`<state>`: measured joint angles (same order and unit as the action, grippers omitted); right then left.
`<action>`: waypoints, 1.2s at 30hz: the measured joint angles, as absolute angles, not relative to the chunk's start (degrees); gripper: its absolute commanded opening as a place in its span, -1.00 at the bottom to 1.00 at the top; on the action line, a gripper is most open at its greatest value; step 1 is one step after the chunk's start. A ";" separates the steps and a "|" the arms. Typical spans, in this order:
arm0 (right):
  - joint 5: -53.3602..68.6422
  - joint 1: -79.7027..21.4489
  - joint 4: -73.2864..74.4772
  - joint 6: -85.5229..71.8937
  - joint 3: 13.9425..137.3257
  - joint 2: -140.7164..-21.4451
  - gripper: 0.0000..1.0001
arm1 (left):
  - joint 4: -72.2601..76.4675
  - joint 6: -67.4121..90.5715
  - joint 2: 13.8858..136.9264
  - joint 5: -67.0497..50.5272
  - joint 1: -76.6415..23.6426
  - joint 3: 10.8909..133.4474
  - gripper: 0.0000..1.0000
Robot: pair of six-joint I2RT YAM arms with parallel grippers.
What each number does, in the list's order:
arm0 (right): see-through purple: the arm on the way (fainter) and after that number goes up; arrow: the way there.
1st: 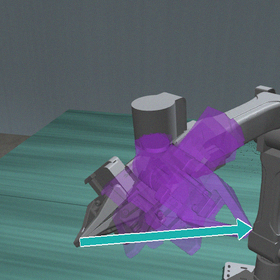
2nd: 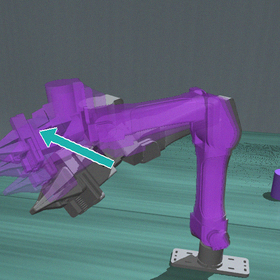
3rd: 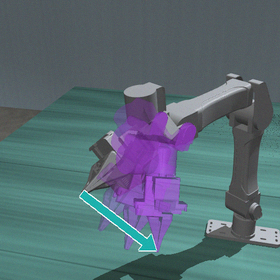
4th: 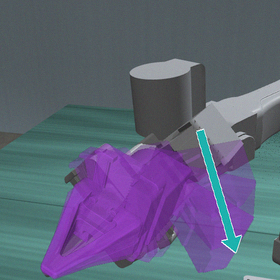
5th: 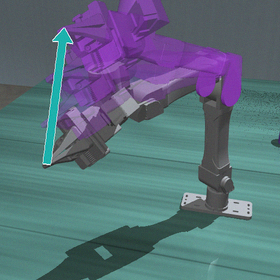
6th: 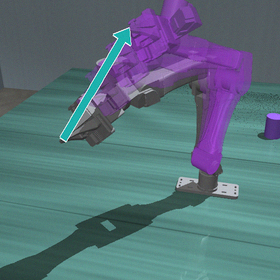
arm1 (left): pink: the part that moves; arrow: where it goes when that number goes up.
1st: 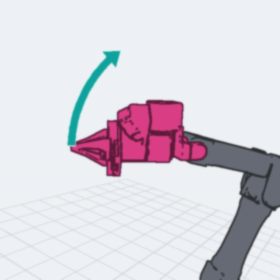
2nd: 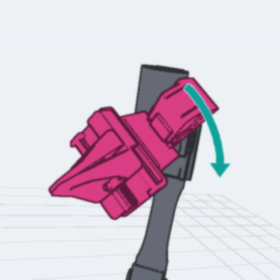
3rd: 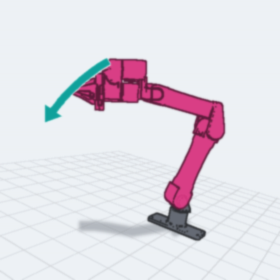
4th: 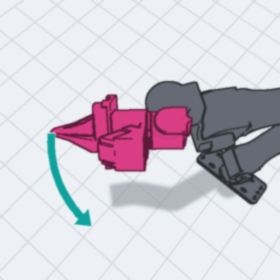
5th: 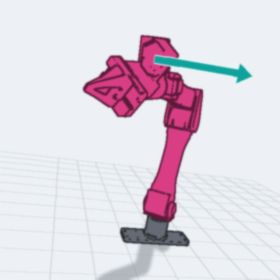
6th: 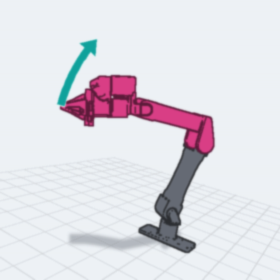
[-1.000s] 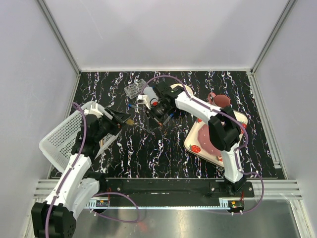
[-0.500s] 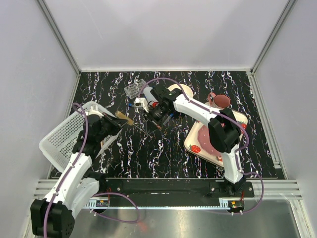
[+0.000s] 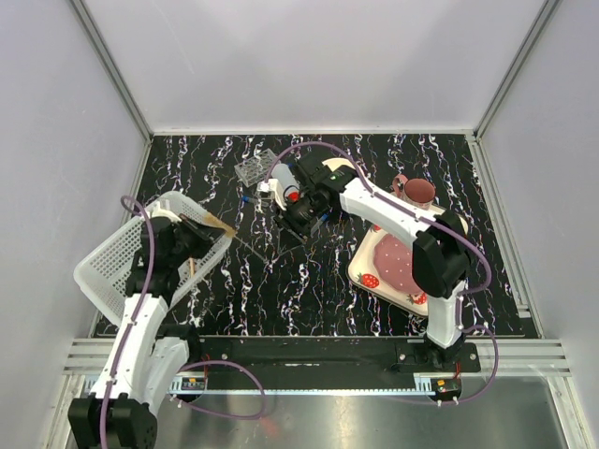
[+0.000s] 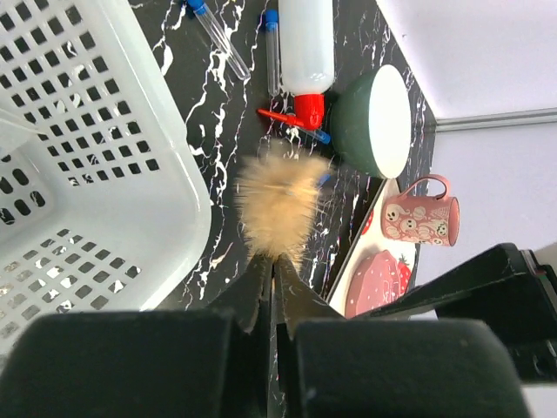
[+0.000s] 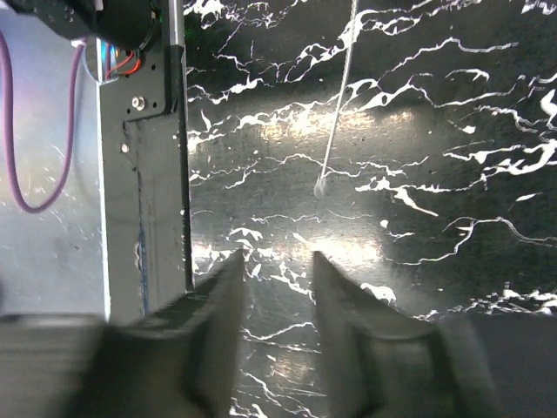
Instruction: Organize the chemistry lab equipment
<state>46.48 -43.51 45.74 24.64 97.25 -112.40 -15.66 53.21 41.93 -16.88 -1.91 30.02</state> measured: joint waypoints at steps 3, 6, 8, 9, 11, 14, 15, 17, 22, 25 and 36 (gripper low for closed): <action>46.37 -43.51 45.63 24.86 96.71 -110.61 0.64 | -17.45 51.22 41.43 -17.96 0.80 31.77 -1.00; 46.33 -43.51 45.58 25.10 95.74 -109.06 0.84 | -19.46 48.95 40.97 -19.27 3.99 33.54 -1.00; 46.11 -43.51 45.52 25.30 94.78 -107.85 0.88 | -21.71 47.11 40.91 -19.66 6.55 35.31 -1.00; 46.09 -43.51 45.41 25.34 94.28 -107.28 0.92 | -22.87 46.00 40.91 -19.94 8.34 36.53 -1.00; 45.93 -43.51 45.15 25.61 93.12 -105.97 0.96 | -24.64 44.62 40.93 -20.12 10.90 38.37 -1.00; 45.82 -43.51 44.40 25.91 90.76 -103.48 0.99 | -27.14 42.81 40.97 -20.21 15.38 41.34 -1.00; 45.65 -43.51 44.27 25.93 90.06 -102.80 0.99 | -28.03 42.19 40.97 -20.05 17.06 42.28 -1.00; 45.50 -43.51 43.94 26.04 88.58 -101.36 1.00 | -30.24 41.17 41.17 -19.35 19.92 44.34 -1.00; 45.50 -43.51 42.92 26.15 86.89 -99.94 0.99 | -35.86 36.32 42.48 -13.13 22.96 50.94 -1.00; 45.52 -43.51 42.61 26.15 86.85 -99.88 1.00 | -38.46 32.56 43.55 -8.47 22.96 53.91 -1.00; 45.56 -43.51 41.65 26.13 86.17 -99.26 1.00 | -44.97 21.87 51.70 0.91 19.73 54.68 -0.52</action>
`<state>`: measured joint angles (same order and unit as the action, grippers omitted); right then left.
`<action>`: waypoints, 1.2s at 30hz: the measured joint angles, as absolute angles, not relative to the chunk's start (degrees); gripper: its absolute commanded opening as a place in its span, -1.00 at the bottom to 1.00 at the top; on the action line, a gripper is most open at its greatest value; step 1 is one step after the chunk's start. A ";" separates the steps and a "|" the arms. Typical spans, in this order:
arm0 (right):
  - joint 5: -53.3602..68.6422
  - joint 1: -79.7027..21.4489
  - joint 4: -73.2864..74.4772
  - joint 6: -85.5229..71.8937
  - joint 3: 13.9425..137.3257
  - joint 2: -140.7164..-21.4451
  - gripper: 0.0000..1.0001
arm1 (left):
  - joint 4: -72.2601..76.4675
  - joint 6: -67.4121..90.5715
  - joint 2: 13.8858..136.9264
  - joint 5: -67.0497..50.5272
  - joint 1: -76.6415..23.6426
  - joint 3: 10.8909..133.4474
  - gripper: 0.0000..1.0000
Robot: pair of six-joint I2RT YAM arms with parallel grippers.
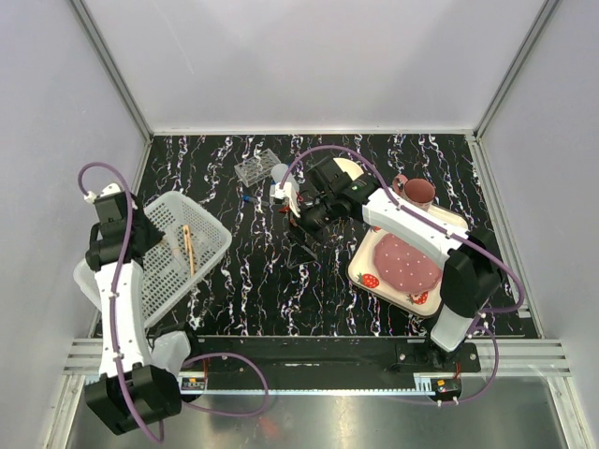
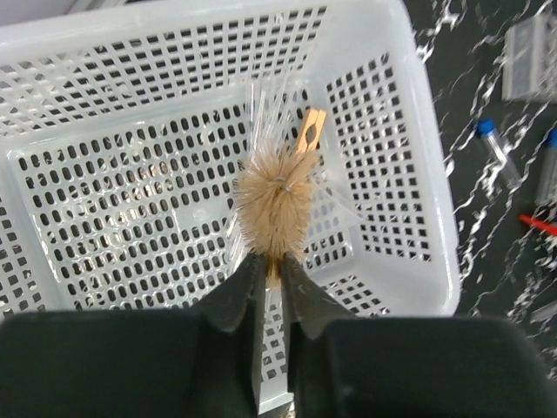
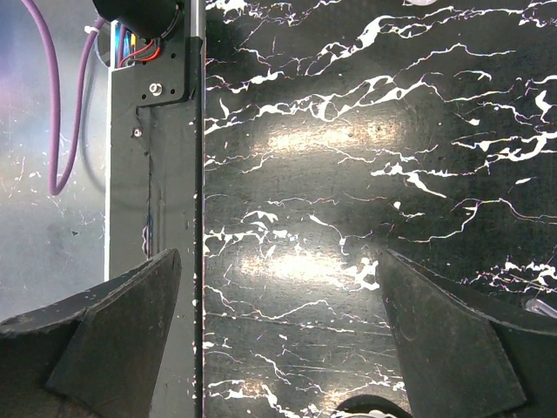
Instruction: Organize the chemistry lab equipment
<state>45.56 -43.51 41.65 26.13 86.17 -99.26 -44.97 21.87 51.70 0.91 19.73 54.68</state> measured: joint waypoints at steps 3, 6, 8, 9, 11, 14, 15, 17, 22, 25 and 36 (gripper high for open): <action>45.56 -43.51 41.60 26.13 86.17 -99.26 0.99 | -46.28 19.99 54.57 2.46 17.56 54.74 0.05; 45.54 -43.51 41.56 26.13 86.17 -99.26 0.99 | -47.55 18.94 56.84 3.18 16.53 55.22 0.35; 45.52 -43.51 41.56 26.13 86.15 -99.26 0.99 | -47.97 18.26 57.19 3.25 16.53 55.59 0.49; 45.52 -43.48 41.56 26.13 86.15 -99.24 0.99 | -48.07 18.02 57.12 3.22 16.53 55.81 0.59; 45.52 -43.27 41.56 26.13 86.11 -99.09 0.99 | -48.03 17.54 56.51 3.03 16.53 56.25 0.67; 45.56 -42.52 41.30 26.06 85.76 -98.41 0.99 | -47.94 16.86 54.22 2.33 16.49 56.29 0.82; 45.56 -42.04 41.12 25.98 85.56 -98.02 0.99 | -47.90 16.69 53.32 2.11 16.47 56.29 0.88; 45.65 -40.71 40.32 25.45 85.01 -97.21 1.00 | -47.83 16.32 51.11 1.23 16.45 56.25 0.96; 46.09 -36.32 36.73 22.57 82.98 -95.29 1.00 | -46.24 16.27 47.51 -0.54 16.47 55.11 0.98; 46.19 -33.50 33.61 19.81 80.27 -93.71 1.00 | -44.82 16.38 46.22 -2.92 16.47 53.10 0.98; 45.67 -29.08 26.65 10.20 78.67 -93.65 1.00 | -39.13 18.28 44.99 -12.71 16.45 43.68 0.98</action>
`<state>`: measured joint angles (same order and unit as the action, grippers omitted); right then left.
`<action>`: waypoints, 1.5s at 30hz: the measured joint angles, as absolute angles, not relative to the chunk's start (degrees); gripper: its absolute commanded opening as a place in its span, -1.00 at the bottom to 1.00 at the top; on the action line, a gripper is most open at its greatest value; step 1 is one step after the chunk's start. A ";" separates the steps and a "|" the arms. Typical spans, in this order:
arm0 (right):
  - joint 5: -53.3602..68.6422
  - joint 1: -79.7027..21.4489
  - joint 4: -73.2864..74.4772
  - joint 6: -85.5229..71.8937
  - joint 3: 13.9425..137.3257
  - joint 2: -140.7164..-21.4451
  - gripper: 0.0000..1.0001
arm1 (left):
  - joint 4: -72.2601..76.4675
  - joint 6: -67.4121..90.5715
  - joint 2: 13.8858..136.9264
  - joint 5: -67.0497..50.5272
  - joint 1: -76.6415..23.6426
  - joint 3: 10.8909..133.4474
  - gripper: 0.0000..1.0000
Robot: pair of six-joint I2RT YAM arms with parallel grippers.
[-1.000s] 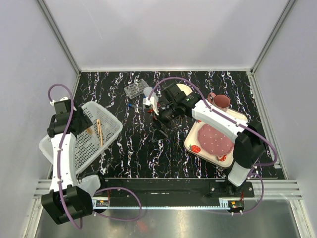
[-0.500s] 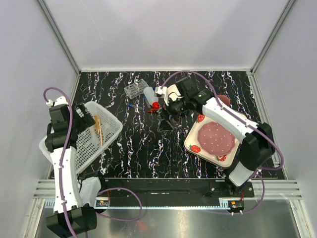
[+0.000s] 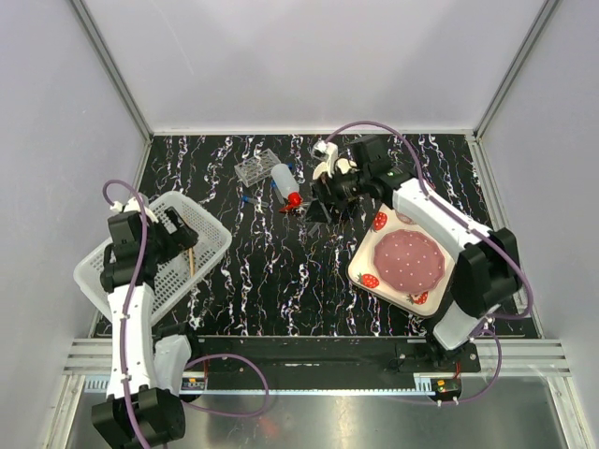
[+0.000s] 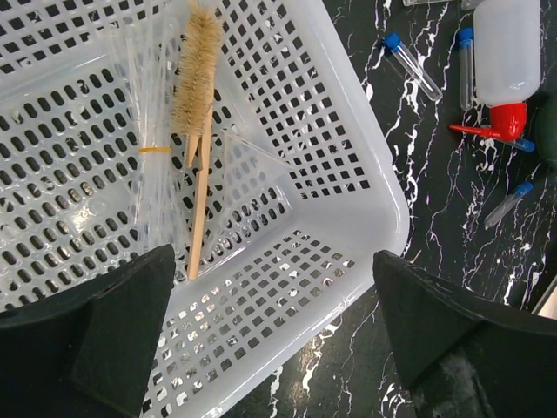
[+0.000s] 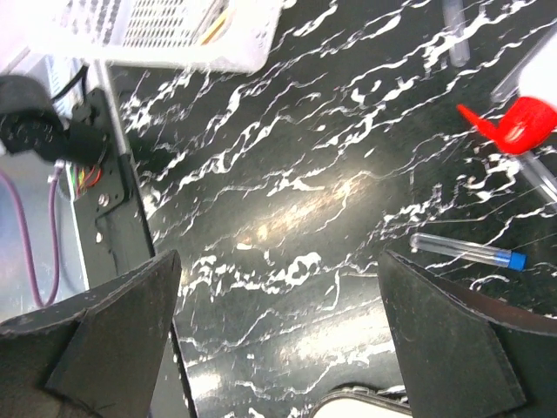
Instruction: Organize the chemistry lab equipment
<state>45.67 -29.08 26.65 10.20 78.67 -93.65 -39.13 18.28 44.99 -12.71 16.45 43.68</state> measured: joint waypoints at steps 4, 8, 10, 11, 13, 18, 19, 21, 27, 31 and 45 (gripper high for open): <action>42.15 -29.08 26.00 5.28 85.08 -100.31 0.99 | -37.34 18.85 43.64 -14.06 16.45 41.58 0.98; 38.09 -29.08 26.09 2.07 91.79 -108.31 0.99 | -35.99 19.18 42.44 -15.03 16.47 41.43 0.98; 34.87 -29.08 26.37 -0.10 97.25 -113.75 0.99 | -34.98 19.40 42.04 -15.90 16.45 41.21 0.98; 33.76 -29.08 26.55 -0.51 99.20 -115.63 0.99 | -34.76 19.46 41.93 -16.14 16.43 41.10 0.98; 31.18 -29.08 26.92 -1.67 103.66 -119.33 0.90 | -34.44 19.51 41.78 -16.45 16.43 40.80 0.98; 25.96 -29.23 27.97 -2.79 112.33 -126.54 0.51 | -33.91 19.53 41.25 -16.86 16.43 40.66 0.98; 25.06 -29.26 28.64 -3.25 114.08 -128.07 0.37 | -33.74 19.55 41.25 -16.95 16.43 40.66 0.98; 24.58 -29.32 29.12 -3.42 115.63 -129.54 0.24 | -33.34 19.55 41.34 -17.21 16.43 40.66 0.98; 23.14 -30.02 31.22 -4.36 119.74 -134.80 0.11 | -33.06 19.53 41.71 -17.78 16.43 40.66 0.98; 22.90 -30.59 33.04 -4.45 120.14 -136.64 0.12 | -32.88 19.53 42.13 -17.91 16.43 40.66 0.98; 18.63 -32.40 35.11 -4.19 121.73 -139.00 0.15 | -32.84 19.55 42.13 -18.79 16.43 40.64 0.98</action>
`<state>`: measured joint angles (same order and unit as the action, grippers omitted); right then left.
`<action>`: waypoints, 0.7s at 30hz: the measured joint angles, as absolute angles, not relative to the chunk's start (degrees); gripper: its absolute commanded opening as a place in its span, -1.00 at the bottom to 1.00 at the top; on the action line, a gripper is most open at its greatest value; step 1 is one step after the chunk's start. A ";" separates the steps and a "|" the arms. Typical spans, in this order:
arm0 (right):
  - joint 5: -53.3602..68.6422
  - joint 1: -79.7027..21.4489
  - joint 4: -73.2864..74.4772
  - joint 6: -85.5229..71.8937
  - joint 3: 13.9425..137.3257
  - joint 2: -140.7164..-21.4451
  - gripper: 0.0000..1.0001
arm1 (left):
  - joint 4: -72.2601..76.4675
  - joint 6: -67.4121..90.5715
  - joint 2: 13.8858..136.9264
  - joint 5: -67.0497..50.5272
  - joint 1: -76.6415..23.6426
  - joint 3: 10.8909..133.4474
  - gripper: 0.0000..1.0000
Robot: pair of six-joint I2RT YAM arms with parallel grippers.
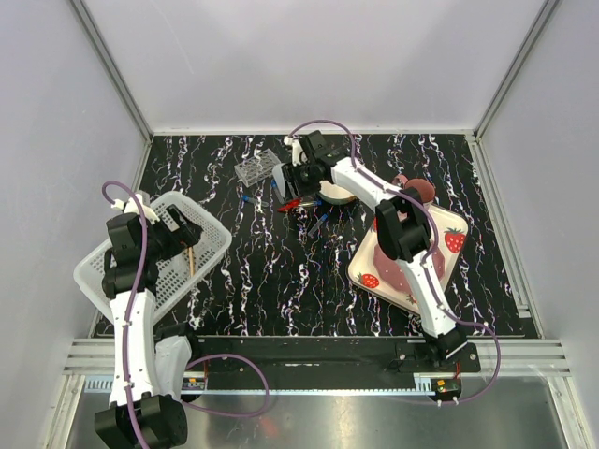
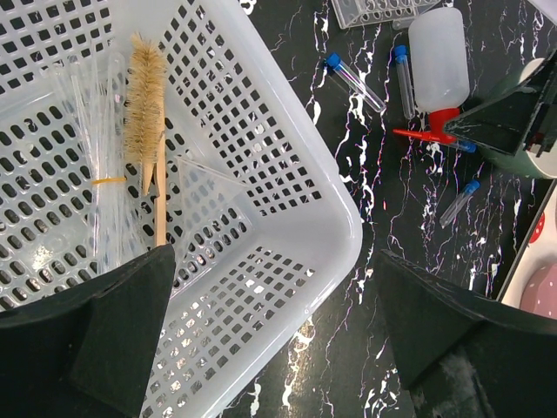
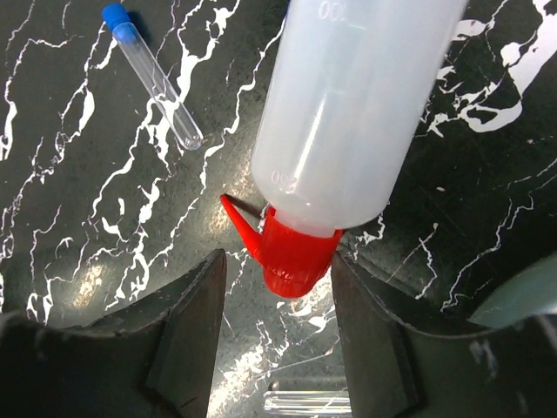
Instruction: Organize the chemistry lab equipment
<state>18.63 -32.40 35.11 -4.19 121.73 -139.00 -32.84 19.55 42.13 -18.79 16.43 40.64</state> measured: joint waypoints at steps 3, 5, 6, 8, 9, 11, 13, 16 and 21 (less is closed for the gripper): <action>17.69 -32.86 35.66 -4.05 122.87 -140.22 0.15 | -32.84 19.53 42.13 -18.92 16.43 40.64 0.98; 16.99 -33.17 35.90 -3.88 123.55 -141.16 0.15 | -32.84 19.55 42.13 -18.92 16.43 40.64 0.98; 16.71 -33.30 35.99 -3.79 123.74 -141.51 0.14 | -32.84 19.53 42.13 -18.94 16.43 40.66 0.98; 15.94 -33.50 36.32 -3.70 124.22 -142.21 0.12 | -32.84 19.55 42.13 -18.96 16.43 40.64 0.98; 15.57 -33.50 36.32 -3.70 124.33 -142.43 0.10 | -32.84 19.53 42.13 -18.98 16.43 40.64 0.98; 15.14 -33.56 36.36 -3.73 124.40 -142.61 0.02 | -32.84 19.53 42.13 -19.00 16.43 40.64 0.98; 14.15 -33.61 36.38 -3.68 124.73 -142.61 -0.13 | -32.84 19.53 42.13 -19.07 16.43 40.64 0.98; 13.50 -33.61 36.36 -3.66 125.27 -142.61 -0.29 | -32.84 19.53 42.13 -19.11 16.43 40.64 0.98; 12.51 -33.61 36.40 -3.79 125.38 -142.61 -0.43 | -32.84 19.55 42.13 -19.11 16.43 40.64 0.98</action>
<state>12.51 -33.61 36.40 -3.79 125.38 -142.61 -32.84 19.55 42.13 -19.11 16.43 40.64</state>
